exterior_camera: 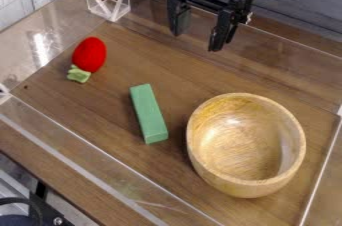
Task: Move the red object to the right side of the table
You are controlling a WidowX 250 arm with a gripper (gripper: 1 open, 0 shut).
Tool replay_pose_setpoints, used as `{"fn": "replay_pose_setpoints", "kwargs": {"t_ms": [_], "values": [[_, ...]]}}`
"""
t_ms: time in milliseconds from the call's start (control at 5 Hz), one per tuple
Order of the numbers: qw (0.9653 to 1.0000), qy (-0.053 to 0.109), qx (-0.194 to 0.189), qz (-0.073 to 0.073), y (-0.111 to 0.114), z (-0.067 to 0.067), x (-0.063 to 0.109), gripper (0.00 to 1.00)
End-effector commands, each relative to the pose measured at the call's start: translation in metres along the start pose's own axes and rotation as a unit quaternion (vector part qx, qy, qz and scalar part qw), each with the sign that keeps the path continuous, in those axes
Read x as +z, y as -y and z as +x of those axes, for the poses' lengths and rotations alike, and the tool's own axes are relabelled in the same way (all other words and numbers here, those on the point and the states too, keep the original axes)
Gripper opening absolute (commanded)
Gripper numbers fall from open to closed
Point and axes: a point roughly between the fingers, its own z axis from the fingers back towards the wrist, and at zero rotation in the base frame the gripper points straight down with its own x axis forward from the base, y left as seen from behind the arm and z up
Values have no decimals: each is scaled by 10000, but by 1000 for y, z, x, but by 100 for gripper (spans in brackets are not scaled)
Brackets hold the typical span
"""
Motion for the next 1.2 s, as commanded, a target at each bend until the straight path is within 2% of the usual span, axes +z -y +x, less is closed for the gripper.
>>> {"fn": "replay_pose_setpoints", "kwargs": {"t_ms": [0, 200, 600, 800, 1000], "values": [[9998, -174, -83, 9, -8, -7, -6, 100], [9997, -130, 219, 29, -35, -16, -14, 100], [9987, 154, 479, 104, -135, -15, -24, 100], [9985, 264, 475, 94, -166, -12, -31, 100], [9980, 321, 538, 5, -178, -4, -40, 100]]}}
